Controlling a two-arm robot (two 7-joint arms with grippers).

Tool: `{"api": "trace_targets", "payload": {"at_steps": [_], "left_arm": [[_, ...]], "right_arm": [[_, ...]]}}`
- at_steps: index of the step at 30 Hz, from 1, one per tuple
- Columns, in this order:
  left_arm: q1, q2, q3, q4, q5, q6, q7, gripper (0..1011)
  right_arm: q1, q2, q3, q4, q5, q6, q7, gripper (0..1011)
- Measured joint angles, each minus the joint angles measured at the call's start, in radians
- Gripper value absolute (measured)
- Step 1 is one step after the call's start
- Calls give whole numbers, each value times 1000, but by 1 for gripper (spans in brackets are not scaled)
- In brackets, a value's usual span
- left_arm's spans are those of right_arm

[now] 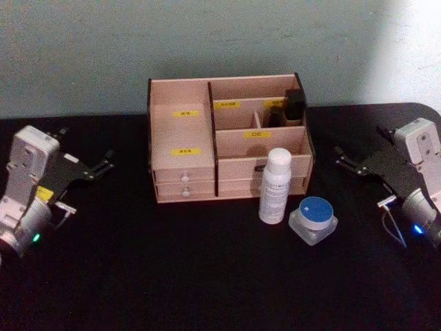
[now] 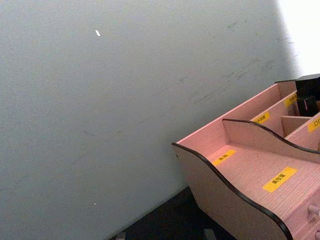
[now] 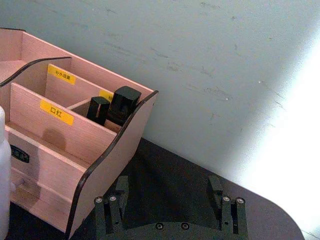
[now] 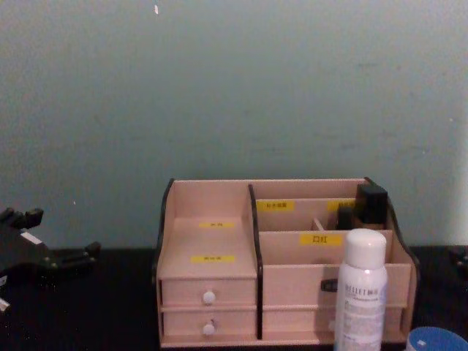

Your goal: Pick up the facial cleanser and watermelon frost from the table and place them into the tiered storage box.

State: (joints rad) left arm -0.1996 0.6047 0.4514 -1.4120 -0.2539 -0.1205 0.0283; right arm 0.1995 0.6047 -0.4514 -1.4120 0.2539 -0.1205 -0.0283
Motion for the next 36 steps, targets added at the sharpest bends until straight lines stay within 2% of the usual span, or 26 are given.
{"api": "trace_targets", "payload": {"at_steps": [36], "left_arm": [[0,0,0,0,0,0,0,1001]], "right_arm": [[0,0,2,0,-1,0,1,1000]]}}
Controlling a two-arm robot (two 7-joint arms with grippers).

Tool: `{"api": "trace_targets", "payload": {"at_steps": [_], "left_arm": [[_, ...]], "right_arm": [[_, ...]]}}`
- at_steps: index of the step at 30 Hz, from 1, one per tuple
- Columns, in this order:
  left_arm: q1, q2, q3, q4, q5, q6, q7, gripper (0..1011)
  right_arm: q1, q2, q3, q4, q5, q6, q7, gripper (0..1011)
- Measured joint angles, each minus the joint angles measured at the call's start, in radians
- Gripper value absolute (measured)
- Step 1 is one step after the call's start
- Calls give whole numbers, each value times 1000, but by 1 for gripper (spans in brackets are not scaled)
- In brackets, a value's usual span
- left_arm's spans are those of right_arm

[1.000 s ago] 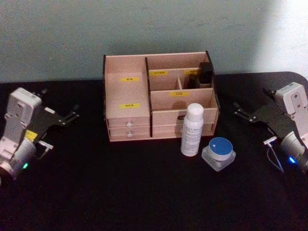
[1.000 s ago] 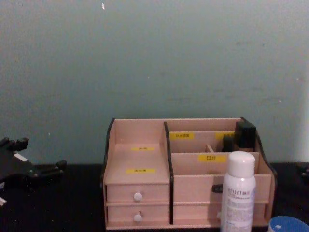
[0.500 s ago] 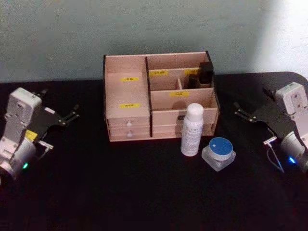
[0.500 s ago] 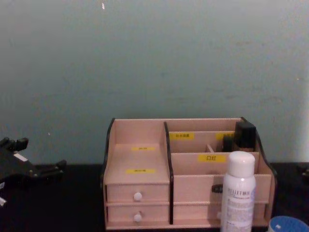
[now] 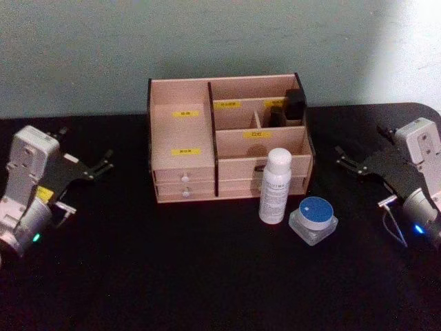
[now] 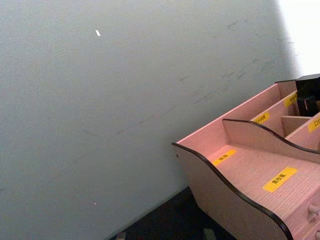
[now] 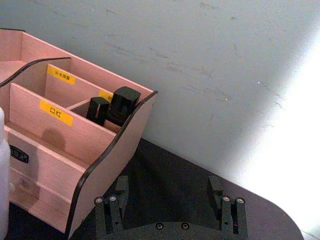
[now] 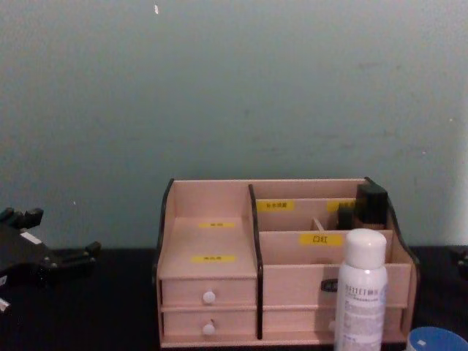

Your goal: Pick up the facial cleanser and watermelon frost from the table and place them into the tiered storage box.

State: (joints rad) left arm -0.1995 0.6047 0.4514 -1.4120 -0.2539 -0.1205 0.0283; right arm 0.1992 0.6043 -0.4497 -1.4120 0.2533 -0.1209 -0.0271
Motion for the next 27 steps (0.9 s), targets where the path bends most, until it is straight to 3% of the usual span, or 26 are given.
{"api": "trace_targets", "payload": {"at_steps": [16,27], "left_arm": [[0,0,0,0,0,0,0,1001],[0,0,0,0,0,0,0,1001]], "right_arm": [[-52,17,58,-49,13,-28,71,1000],[-169,61,129,-177,86,-45,129,1000]]}}
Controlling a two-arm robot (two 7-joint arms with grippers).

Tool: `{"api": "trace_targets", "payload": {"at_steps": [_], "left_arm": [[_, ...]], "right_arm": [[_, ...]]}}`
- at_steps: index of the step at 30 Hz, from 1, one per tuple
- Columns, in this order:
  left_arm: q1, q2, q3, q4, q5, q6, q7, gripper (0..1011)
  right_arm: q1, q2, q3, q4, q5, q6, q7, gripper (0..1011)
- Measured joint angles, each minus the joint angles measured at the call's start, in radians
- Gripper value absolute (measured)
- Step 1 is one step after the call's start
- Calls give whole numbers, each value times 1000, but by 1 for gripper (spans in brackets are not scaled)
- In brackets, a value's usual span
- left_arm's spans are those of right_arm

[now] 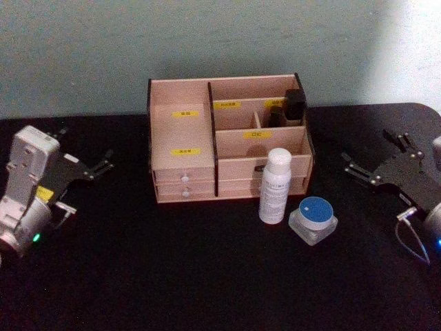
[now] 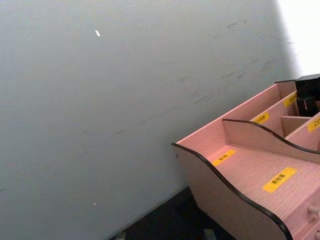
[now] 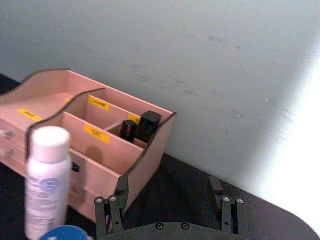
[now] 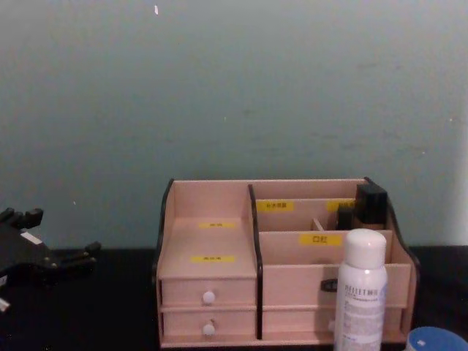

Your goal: Pick up the facial cleanser and watermelon frost from the table and place them into the tiered storage box.

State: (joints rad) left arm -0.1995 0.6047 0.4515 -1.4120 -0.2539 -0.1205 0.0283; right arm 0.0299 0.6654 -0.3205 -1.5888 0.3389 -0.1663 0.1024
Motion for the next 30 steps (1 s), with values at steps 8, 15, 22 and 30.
{"api": "trace_targets", "payload": {"at_steps": [8,15,22,30], "left_arm": [[0,0,0,0,0,0,0,1001],[0,0,0,0,0,0,0,1001],[0,0,0,0,0,0,0,1001],[0,0,0,0,0,0,0,1001]], "right_arm": [[-79,23,33,-78,60,-3,69,1000],[-103,27,30,-99,80,-2,133,1000],[-102,15,9,-91,82,5,199,1000],[-66,-20,-16,-56,72,29,250,1000]]}}
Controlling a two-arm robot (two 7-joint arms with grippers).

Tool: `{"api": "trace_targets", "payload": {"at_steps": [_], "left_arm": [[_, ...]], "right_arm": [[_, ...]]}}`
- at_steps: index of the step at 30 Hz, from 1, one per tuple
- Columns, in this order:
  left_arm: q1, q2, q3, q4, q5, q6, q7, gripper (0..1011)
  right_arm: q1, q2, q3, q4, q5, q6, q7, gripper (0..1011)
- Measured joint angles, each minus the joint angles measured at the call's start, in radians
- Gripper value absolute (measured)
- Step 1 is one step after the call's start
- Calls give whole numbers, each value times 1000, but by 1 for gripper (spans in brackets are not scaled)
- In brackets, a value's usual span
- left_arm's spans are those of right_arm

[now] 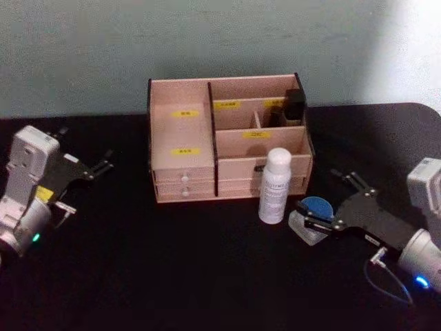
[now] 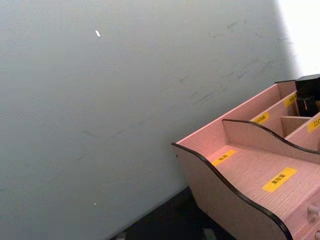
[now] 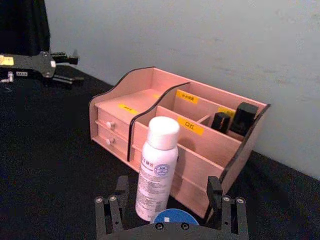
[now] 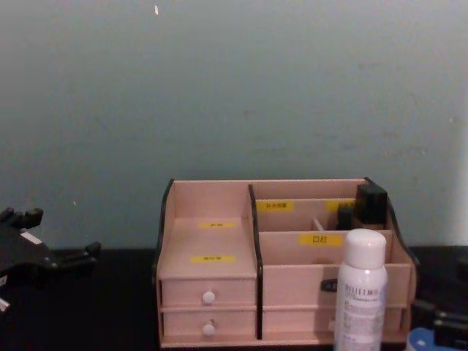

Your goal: Pick up the facial cleanser and watermelon frost from the table and place them into the tiered storage box.

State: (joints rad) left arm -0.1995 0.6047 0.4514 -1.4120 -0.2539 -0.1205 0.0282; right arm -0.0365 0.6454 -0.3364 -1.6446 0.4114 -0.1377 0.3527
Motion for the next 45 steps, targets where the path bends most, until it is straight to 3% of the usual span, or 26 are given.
{"api": "trace_targets", "payload": {"at_steps": [15,30,45], "left_arm": [[0,0,0,0,0,0,0,1001],[0,0,0,0,0,0,0,1001],[0,0,0,0,0,0,0,1001]], "right_arm": [[94,-74,-39,91,-50,51,67,1000],[172,-155,-33,182,-77,87,90,1000],[197,-191,-34,218,-82,102,123,1000]]}}
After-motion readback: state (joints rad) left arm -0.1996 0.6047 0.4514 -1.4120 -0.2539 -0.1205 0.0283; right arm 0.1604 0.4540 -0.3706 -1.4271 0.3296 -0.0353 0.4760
